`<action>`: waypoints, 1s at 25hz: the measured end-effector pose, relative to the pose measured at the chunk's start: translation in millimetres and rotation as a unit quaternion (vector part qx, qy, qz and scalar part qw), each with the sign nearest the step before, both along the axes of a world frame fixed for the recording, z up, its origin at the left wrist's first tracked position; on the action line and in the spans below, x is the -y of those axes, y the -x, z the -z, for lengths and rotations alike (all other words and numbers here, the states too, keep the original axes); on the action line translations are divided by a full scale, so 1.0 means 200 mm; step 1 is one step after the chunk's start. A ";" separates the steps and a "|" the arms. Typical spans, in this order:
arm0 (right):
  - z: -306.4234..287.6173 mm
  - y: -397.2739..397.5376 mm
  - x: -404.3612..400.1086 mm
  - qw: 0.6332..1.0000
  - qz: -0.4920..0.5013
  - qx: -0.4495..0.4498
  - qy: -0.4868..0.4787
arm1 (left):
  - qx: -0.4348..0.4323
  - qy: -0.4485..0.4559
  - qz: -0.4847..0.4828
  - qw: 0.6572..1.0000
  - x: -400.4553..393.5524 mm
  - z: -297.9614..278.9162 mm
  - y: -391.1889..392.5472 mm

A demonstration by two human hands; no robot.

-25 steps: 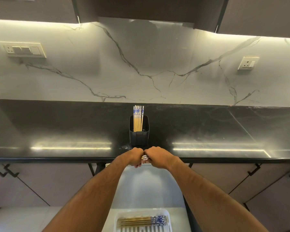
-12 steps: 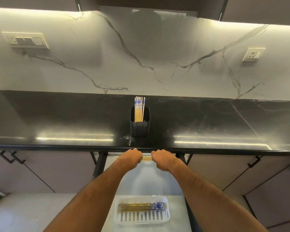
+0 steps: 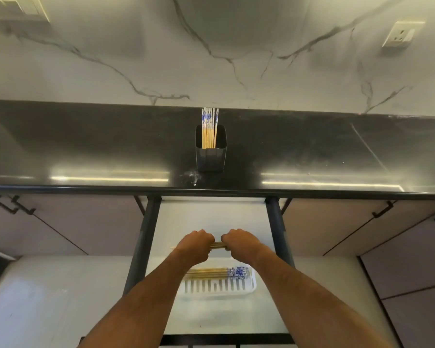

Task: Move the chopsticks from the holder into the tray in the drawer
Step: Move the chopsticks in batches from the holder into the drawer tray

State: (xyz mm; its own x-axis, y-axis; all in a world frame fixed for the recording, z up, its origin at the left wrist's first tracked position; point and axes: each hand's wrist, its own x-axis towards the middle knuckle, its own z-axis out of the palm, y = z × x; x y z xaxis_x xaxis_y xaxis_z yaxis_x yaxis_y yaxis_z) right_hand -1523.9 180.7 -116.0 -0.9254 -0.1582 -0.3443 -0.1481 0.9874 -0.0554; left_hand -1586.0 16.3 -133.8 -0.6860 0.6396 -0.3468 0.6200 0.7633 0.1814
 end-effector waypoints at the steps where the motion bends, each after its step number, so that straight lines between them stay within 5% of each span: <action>1: 0.04 -0.02 0.02 1.000 -0.004 0.005 -0.007 | 0.007 -0.001 0.005 1.000 0.02 0.04 -0.01; 25: 0.60 -0.29 0.11 0.996 0.065 0.047 -0.027 | 0.032 -0.020 -0.013 0.999 0.10 0.59 -0.30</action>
State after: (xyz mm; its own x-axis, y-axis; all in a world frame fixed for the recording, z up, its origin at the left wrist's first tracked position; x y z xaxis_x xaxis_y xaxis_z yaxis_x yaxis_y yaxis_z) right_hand -1465.9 159.0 -236.8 -0.9000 -0.0185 -0.4355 -0.0159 0.9998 -0.0096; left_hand -1525.8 -4.6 -250.8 -0.6796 0.6359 -0.3658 0.5863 0.7705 0.2502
